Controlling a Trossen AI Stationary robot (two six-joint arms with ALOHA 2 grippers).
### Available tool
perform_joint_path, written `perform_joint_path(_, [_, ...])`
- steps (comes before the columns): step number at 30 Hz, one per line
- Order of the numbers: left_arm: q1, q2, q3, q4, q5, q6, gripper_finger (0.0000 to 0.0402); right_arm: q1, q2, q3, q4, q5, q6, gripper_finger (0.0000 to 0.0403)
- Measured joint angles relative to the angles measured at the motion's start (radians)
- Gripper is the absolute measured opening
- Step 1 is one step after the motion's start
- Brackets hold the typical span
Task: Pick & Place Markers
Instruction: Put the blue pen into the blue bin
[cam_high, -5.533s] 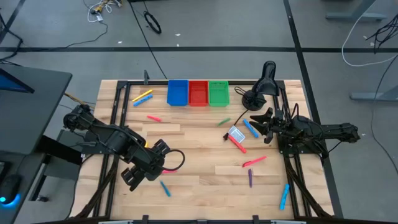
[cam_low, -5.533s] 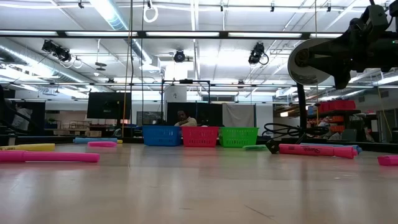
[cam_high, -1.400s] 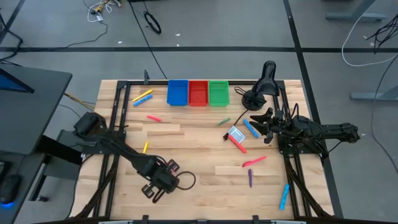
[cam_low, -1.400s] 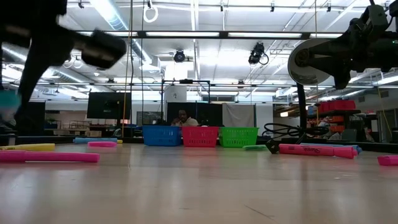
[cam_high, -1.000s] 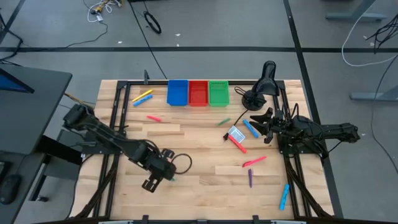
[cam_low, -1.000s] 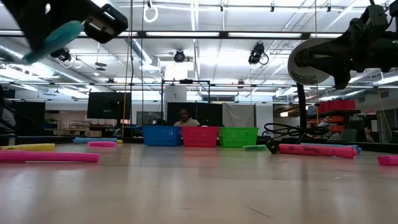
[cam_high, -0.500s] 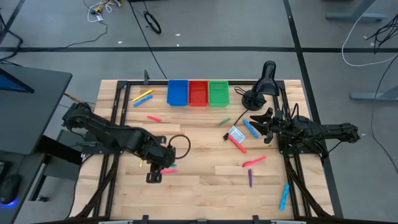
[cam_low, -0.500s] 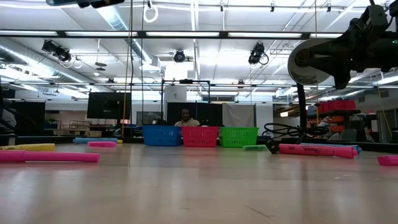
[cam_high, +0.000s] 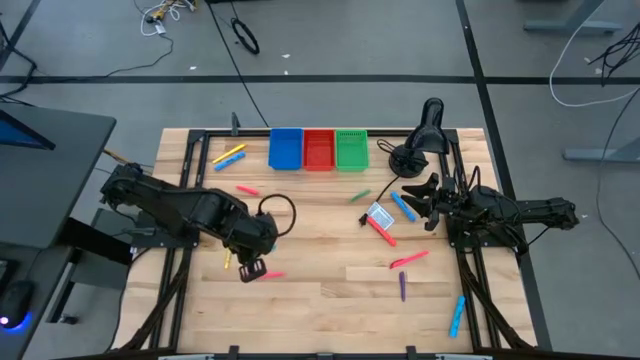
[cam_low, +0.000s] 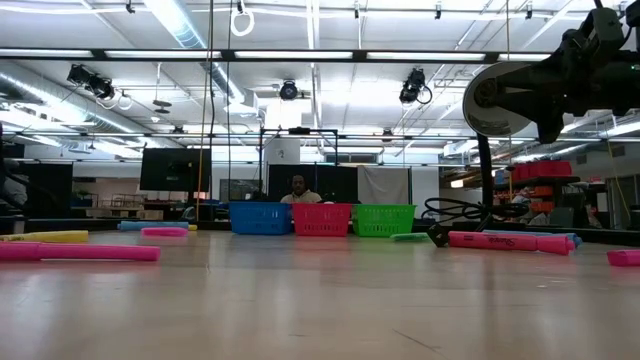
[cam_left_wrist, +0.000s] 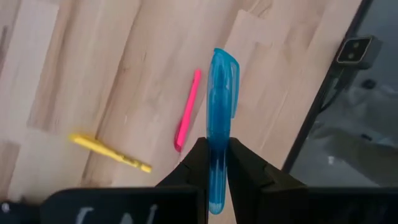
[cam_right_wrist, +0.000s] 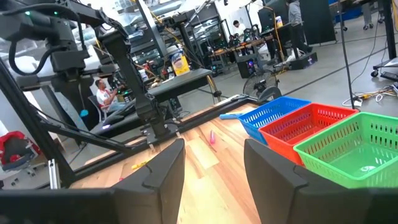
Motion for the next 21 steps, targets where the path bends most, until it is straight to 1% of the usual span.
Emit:
perform_joint_path(7, [0.008, 0.000, 0.019, -0.061, 0.000, -0.148, 0.0035, 0.000, 0.000, 0.000, 0.000, 0.000, 0.000, 0.0166])
perform_joint_path(10, [0.028, 0.000, 0.019, -0.064, 0.023, -0.191, 0.0035, 0.000, 0.000, 0.000, 0.000, 0.000, 0.000, 0.0166])
perform_joint_path(13, [0.064, 0.000, 0.019, -0.072, 0.046, -0.194, 0.0035, 0.000, 0.000, 0.000, 0.000, 0.000, 0.000, 0.0166])
perform_joint_path(21, [0.186, 0.000, 0.019, -0.086, 0.057, -0.176, 0.0035, 0.000, 0.000, 0.000, 0.000, 0.000, 0.000, 0.0166])
